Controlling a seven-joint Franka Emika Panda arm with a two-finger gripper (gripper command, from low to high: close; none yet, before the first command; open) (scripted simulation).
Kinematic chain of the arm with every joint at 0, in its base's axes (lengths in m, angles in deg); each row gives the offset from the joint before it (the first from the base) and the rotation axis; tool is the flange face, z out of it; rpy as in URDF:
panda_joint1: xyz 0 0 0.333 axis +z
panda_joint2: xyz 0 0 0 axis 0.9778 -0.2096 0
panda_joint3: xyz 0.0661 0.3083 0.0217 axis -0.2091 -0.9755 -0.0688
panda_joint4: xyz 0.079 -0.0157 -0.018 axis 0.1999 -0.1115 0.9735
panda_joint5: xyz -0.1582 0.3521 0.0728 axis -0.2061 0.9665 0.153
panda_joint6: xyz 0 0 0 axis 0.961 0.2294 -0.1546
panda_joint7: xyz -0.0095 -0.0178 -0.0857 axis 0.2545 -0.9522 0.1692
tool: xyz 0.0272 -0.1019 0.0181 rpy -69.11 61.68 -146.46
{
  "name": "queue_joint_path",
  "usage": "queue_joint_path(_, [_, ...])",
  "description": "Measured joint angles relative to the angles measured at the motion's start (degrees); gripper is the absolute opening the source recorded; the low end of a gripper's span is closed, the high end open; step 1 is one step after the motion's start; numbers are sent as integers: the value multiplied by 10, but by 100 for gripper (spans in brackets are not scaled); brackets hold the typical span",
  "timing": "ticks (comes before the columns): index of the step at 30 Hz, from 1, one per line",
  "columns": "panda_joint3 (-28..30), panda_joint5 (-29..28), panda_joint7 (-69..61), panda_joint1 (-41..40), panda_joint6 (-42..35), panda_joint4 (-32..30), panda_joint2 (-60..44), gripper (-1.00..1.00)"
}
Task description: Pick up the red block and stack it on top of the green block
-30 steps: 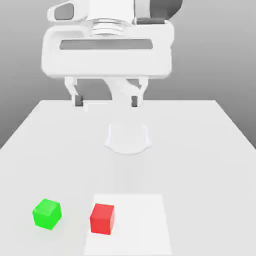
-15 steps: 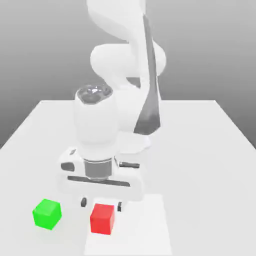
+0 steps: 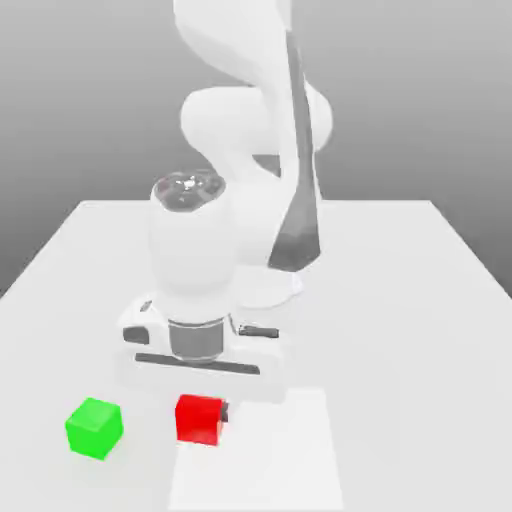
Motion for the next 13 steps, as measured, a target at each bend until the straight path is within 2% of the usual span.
queue_joint_path(4, [53,2,47,-99,-46,23,23,-100])
queue_joint_path(8, [41,33,33,-108,10,31,-42,-100])
queue_joint_path(9, [36,43,26,-112,29,32,-62,100])
queue_joint_path(13, [36,43,26,-112,29,32,-62,100])
